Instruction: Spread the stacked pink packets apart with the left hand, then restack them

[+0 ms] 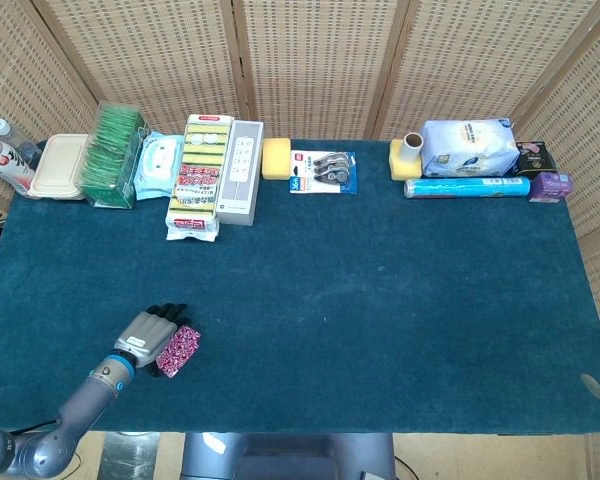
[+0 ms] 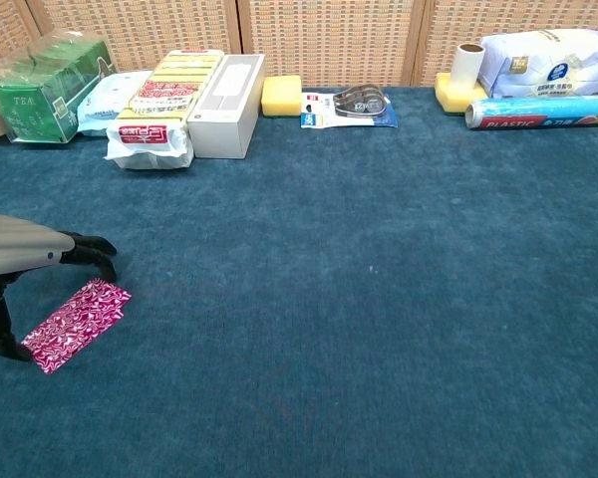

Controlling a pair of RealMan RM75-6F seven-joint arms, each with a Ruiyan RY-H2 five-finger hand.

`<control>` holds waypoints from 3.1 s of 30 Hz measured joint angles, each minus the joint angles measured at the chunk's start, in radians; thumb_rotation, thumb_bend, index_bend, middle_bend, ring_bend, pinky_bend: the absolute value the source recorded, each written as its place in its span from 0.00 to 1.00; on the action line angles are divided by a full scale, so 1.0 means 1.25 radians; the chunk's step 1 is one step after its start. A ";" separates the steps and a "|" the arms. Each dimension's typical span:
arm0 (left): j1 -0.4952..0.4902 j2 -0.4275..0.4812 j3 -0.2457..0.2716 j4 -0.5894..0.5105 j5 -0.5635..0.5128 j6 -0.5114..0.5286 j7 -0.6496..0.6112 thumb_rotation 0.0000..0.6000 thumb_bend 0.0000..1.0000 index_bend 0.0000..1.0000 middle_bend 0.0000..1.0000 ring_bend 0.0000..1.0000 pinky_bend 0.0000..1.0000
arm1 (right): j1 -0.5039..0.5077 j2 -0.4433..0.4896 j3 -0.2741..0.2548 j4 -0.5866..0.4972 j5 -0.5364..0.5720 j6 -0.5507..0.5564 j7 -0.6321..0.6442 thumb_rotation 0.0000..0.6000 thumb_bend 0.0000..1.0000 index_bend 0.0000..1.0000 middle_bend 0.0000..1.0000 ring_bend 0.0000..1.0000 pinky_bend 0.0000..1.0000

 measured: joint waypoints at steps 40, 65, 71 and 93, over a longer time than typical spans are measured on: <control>0.021 0.043 0.011 0.024 0.032 -0.003 -0.071 1.00 0.12 0.16 0.00 0.00 0.11 | 0.000 -0.001 0.000 -0.005 0.001 -0.001 -0.009 1.00 0.01 0.08 0.00 0.00 0.00; 0.022 0.049 0.020 0.008 0.033 -0.010 -0.065 1.00 0.12 0.16 0.00 0.00 0.11 | -0.001 0.001 0.000 -0.003 0.000 0.002 -0.003 1.00 0.00 0.08 0.00 0.00 0.00; 0.018 0.043 0.022 0.004 0.033 -0.015 -0.061 1.00 0.12 0.16 0.00 0.00 0.11 | -0.001 0.001 0.000 -0.003 0.000 0.001 -0.002 1.00 0.00 0.08 0.00 0.00 0.00; 0.051 0.103 0.020 -0.032 0.101 0.030 -0.113 1.00 0.12 0.16 0.00 0.00 0.11 | -0.003 0.002 -0.001 -0.001 -0.003 0.003 0.003 1.00 0.00 0.08 0.00 0.00 0.00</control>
